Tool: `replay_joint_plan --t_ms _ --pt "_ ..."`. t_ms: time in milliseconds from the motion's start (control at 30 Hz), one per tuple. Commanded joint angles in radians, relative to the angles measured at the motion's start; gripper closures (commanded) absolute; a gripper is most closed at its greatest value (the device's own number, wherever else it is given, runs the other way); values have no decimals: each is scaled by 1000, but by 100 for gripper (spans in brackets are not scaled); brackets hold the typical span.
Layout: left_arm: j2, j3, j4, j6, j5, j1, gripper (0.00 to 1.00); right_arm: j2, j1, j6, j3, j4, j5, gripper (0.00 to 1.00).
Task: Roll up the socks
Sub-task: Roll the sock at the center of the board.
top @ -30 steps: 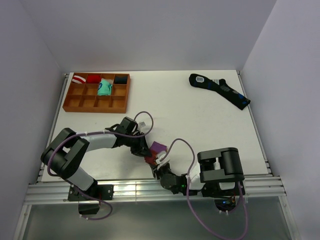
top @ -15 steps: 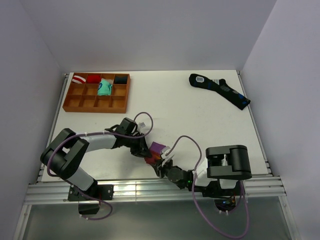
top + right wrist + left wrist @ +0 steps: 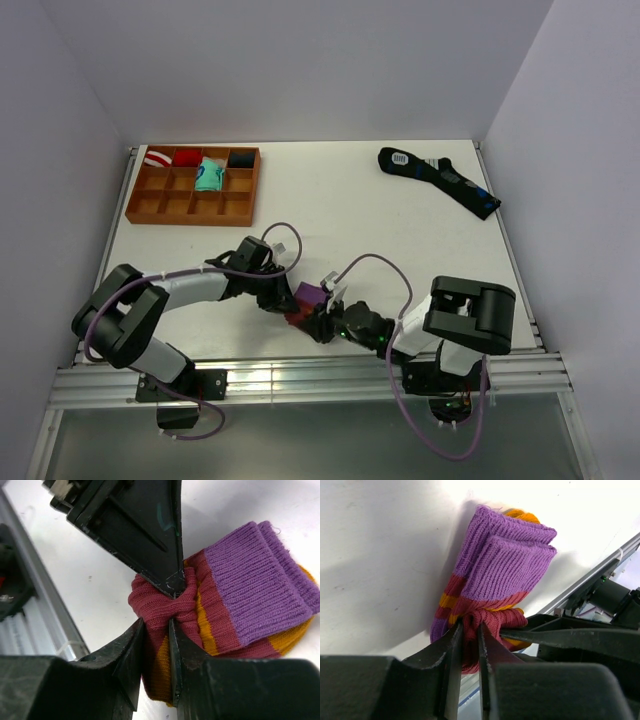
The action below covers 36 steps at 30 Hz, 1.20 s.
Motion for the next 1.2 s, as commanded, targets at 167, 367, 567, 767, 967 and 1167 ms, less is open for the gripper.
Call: replay_joint_plan --t_ms 167,367,567,767,967,1167 --pt "-37 -25 1 14 -98 -22 70 48 -162 120 -9 -129 -420 70" --pt "-96 -20 -1 23 -150 -28 64 92 -264 204 11 -152 -589 71" --pt "-149 -32 36 34 -237 -36 60 134 -355 289 37 -193 -721 71" --pt "-217 -115 172 25 -308 -45 56 148 -419 318 76 -317 -835 72" --pt "-295 -248 374 -3 -314 -57 53 123 -487 297 119 -485 -904 72" --pt "-373 -382 577 -24 -285 -60 49 134 -547 249 188 -650 -968 72"
